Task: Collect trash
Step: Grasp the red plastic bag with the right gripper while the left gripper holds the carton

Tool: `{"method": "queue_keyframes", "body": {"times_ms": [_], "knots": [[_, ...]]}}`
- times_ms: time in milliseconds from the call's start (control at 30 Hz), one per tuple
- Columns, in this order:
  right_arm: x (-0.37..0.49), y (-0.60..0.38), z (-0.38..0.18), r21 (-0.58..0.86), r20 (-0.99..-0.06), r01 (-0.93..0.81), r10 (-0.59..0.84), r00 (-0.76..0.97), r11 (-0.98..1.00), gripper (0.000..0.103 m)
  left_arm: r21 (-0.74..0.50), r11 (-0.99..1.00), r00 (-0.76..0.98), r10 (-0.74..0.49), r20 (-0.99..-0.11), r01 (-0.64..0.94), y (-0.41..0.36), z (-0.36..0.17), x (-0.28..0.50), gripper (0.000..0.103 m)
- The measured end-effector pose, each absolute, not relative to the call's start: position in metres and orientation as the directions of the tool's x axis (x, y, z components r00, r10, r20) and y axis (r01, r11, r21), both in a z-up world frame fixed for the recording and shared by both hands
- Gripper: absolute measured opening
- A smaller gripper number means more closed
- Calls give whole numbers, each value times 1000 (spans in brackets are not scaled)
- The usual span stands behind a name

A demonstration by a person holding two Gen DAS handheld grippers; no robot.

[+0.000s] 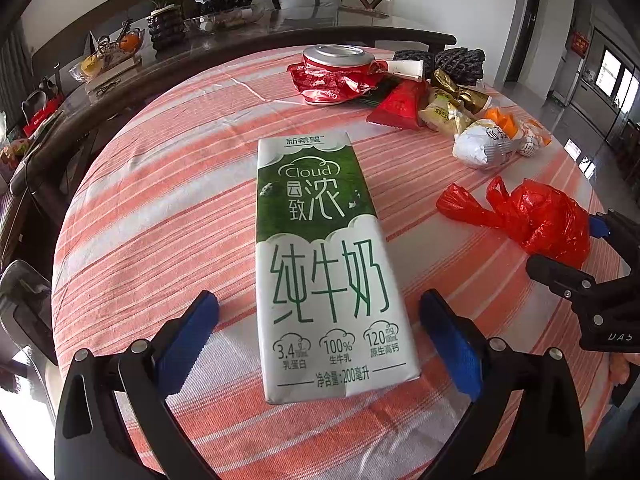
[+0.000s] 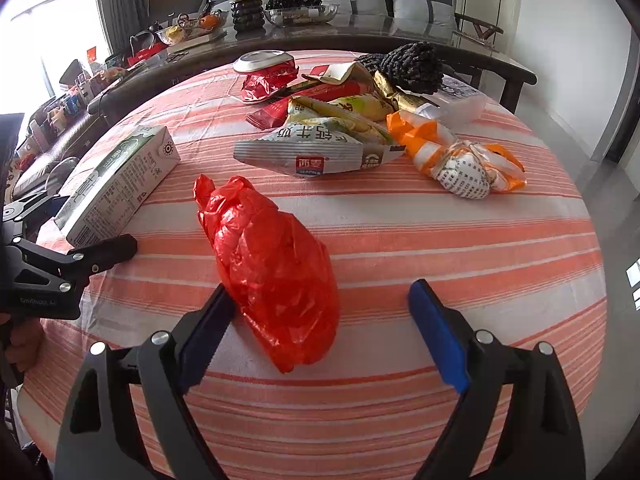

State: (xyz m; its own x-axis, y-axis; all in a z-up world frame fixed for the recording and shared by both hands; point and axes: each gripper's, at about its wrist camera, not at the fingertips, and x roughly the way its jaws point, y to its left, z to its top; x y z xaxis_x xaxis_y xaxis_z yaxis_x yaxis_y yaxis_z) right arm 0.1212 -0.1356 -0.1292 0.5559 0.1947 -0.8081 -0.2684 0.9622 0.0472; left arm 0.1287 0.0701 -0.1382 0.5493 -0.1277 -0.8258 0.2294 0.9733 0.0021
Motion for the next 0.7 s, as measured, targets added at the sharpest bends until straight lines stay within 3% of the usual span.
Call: {"method": "queue_keyframes", "body": {"times_ms": [700], "knots": [[122,-138,-127,79,-808,-278,224,544,957,87,12,964,521,-134,-843,267,69,-136,133,99]]}}
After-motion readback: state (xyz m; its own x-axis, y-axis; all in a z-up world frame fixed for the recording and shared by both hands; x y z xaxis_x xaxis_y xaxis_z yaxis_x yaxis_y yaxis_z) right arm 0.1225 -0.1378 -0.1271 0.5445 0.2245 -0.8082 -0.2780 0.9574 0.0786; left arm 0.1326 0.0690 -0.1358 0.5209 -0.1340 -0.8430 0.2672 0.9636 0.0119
